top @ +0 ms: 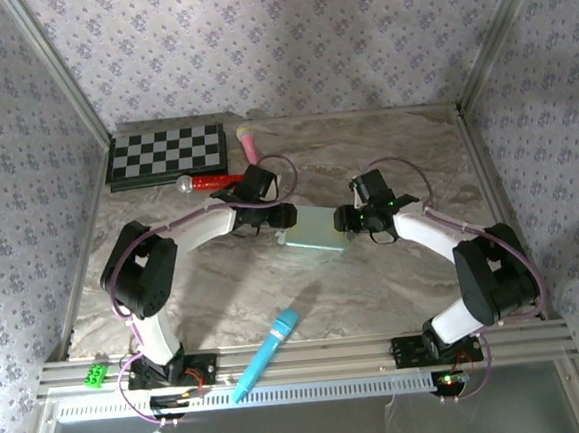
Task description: Fold the paper box
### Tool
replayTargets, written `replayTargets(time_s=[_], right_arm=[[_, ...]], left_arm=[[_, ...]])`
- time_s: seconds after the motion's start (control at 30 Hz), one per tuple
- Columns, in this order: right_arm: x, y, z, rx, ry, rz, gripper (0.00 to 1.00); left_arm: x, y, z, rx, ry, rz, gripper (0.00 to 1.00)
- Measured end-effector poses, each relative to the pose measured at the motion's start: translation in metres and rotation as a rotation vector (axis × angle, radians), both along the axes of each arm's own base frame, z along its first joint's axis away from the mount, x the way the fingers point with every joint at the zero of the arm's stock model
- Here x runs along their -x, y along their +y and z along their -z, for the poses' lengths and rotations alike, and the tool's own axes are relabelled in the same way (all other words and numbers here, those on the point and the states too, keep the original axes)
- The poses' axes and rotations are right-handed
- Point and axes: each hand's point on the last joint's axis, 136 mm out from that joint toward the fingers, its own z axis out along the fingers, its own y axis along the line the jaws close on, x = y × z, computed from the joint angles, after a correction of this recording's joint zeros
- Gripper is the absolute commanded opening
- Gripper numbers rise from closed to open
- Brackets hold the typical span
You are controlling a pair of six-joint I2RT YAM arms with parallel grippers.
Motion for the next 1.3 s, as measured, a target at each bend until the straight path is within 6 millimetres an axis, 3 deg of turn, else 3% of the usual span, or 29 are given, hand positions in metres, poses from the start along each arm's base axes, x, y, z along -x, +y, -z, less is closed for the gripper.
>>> replayTargets(time_s=[0.17,0.33,0.43,0.67,0.9,1.13,1.3], right_arm=[[0.002,0.003,0.012,0.007,0.023,-0.006,0.50],[-0.001,0.012,0.014,-0.020,0.021,-0.019,0.36],[-0.006,0.016,0.013,-0.028,0.017,-0.023,0.35],[-0.029,0.028,0.012,-0.012,0.009,-0.061,0.34],[-0.055,0.060,0.011,0.001,-0.006,-0.188,0.34],[-0.068,0.097,0.009,0.053,-0.018,-0.356,0.35],[-0.067,0.098,0.007,0.088,-0.005,-0.388,0.44]], left_arm=[[0.009,0.002,0.017,-0.007,0.035,-0.014,0.56],[0.013,-0.002,0.021,0.004,0.036,-0.017,0.52],[0.013,-0.003,0.021,0.015,0.035,-0.027,0.47],[0.017,0.002,0.020,0.042,0.047,-0.099,0.45],[0.048,0.008,0.022,0.068,0.070,-0.189,0.45],[0.075,0.010,0.021,0.072,0.059,-0.283,0.46],[0.082,0.010,0.019,0.069,0.061,-0.302,0.52]])
